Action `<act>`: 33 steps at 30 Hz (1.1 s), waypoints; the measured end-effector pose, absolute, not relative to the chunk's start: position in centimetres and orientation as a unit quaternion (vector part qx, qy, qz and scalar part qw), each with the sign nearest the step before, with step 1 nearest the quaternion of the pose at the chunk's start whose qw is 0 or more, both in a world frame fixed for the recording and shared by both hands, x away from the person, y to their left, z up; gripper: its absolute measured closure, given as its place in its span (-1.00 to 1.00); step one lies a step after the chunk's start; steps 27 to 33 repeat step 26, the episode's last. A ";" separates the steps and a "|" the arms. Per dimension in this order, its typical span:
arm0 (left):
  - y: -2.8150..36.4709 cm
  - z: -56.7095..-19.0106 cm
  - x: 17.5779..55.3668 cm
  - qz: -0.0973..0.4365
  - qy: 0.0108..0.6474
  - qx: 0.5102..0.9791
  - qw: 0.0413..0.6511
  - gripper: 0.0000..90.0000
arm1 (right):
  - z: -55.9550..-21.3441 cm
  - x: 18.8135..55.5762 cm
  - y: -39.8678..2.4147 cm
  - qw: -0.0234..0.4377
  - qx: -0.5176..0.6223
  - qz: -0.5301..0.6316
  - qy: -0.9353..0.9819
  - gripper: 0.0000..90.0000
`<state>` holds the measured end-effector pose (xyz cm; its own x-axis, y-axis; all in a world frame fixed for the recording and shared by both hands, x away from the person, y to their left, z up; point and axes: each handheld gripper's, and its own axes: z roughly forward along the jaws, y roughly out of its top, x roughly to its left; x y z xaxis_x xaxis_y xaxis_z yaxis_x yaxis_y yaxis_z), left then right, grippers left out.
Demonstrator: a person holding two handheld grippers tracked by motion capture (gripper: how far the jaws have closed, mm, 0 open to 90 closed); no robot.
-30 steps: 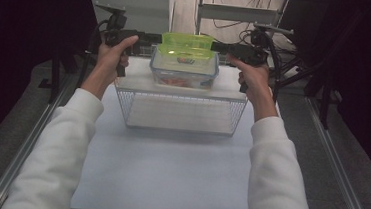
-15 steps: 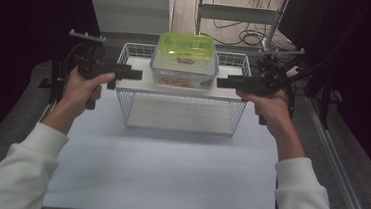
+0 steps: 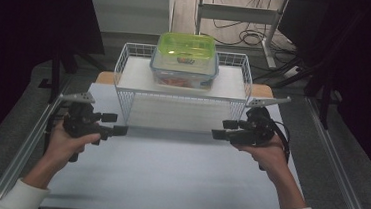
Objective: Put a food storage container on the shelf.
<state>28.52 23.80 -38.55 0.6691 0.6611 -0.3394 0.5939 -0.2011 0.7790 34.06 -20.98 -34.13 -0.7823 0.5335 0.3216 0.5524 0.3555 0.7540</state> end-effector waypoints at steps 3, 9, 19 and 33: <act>23.4 -40.6 27.4 0.036 0.406 0.781 0.474 -0.47 | -35.7 33.2 -21.1 0.015 -0.331 -0.452 -0.828 -0.27; 22.5 -43.3 26.1 0.030 0.405 0.797 0.447 -0.47 | -39.3 31.6 -21.8 0.019 -0.339 -0.416 -0.844 -0.23; 21.9 -45.1 25.8 0.032 0.416 0.806 0.420 -0.46 | -42.7 30.9 -22.3 0.025 -0.354 -0.393 -0.848 -0.24; 21.5 -45.5 25.6 0.036 0.415 0.810 0.413 -0.46 | -42.9 30.8 -21.9 0.024 -0.351 -0.393 -0.850 -0.28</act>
